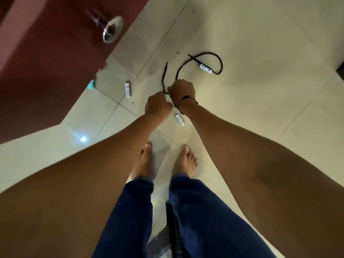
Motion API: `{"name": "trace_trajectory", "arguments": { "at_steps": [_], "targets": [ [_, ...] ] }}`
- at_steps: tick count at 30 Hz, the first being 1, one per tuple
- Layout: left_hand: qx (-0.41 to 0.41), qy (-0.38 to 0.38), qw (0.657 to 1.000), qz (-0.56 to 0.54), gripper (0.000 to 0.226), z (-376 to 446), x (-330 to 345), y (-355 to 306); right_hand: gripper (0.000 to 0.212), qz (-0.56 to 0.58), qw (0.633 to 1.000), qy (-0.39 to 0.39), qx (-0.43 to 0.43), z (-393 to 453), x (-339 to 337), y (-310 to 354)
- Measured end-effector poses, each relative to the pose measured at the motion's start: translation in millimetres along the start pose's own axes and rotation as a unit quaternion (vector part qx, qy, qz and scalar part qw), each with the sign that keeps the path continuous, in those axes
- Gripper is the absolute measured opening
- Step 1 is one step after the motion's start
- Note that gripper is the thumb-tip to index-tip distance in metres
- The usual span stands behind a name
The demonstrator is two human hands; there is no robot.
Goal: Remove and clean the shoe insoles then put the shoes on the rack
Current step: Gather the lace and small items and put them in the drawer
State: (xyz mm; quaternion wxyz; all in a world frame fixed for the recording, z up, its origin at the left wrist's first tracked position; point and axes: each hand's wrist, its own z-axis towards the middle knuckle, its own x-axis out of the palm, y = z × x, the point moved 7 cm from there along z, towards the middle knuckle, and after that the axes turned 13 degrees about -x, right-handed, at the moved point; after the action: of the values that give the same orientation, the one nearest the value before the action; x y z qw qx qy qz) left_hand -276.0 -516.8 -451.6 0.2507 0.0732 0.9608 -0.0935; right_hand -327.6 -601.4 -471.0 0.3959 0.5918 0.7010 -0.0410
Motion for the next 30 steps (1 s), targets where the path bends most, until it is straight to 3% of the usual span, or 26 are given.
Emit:
{"name": "trace_trajectory", "arguments": {
  "at_steps": [5,12,14,16,17,18,21,23,24,25,26,27,30],
  "targets": [
    [0.015,-0.053,0.998,-0.015,0.031,67.2,-1.8,-13.4,0.030,0.044,0.998,-0.042,0.021,56.0,17.5,-4.1],
    [0.008,-0.101,0.993,-0.068,0.029,111.2,-7.7,-10.0,0.027,-0.031,0.998,-0.050,-0.007,90.1,33.1,1.9],
    [-0.020,-0.091,0.995,-0.045,0.030,115.8,19.0,28.7,0.028,-0.023,0.999,-0.024,-0.021,84.9,35.1,2.0],
    [-0.091,-0.141,0.986,0.025,0.034,104.6,34.9,103.3,0.023,-0.007,0.999,-0.028,-0.034,69.7,28.4,0.9],
    [-0.118,-0.134,0.984,-0.014,0.038,87.9,48.3,138.2,0.022,0.006,0.998,-0.038,-0.043,57.4,22.5,1.7],
    [-0.157,-0.077,0.982,-0.065,0.042,74.5,82.4,169.8,0.023,0.022,0.997,-0.054,-0.053,42.7,15.8,3.3],
    [-0.129,0.030,0.984,-0.123,0.048,53.0,137.5,196.7,0.025,0.085,0.989,-0.098,-0.076,-12.4,-7.8,14.0],
    [-0.129,0.050,0.974,-0.180,0.047,30.4,115.0,172.7,0.023,0.122,0.980,-0.134,-0.083,-52.3,-31.5,23.2],
    [-0.168,0.031,0.962,-0.213,0.042,7.8,80.2,141.5,0.020,0.135,0.976,-0.151,-0.086,-70.3,-42.5,27.9],
    [-0.185,0.066,0.943,-0.270,0.030,-21.3,40.7,91.8,0.017,0.150,0.970,-0.169,-0.086,-91.2,-59.0,34.2],
    [-0.135,0.045,0.946,-0.291,0.012,-48.7,-4.6,44.0,0.015,0.172,0.964,-0.185,-0.082,-111.6,-74.2,40.5],
    [-0.036,0.010,0.960,-0.276,0.011,-96.3,-46.6,-9.6,0.014,0.197,0.956,-0.202,-0.076,-134.7,-93.3,48.4],
    [0.013,0.065,0.902,-0.427,0.027,-196.6,-122.9,-89.9,0.015,0.261,0.929,-0.254,-0.059,-198.9,-153.2,74.2]
  ]
}}
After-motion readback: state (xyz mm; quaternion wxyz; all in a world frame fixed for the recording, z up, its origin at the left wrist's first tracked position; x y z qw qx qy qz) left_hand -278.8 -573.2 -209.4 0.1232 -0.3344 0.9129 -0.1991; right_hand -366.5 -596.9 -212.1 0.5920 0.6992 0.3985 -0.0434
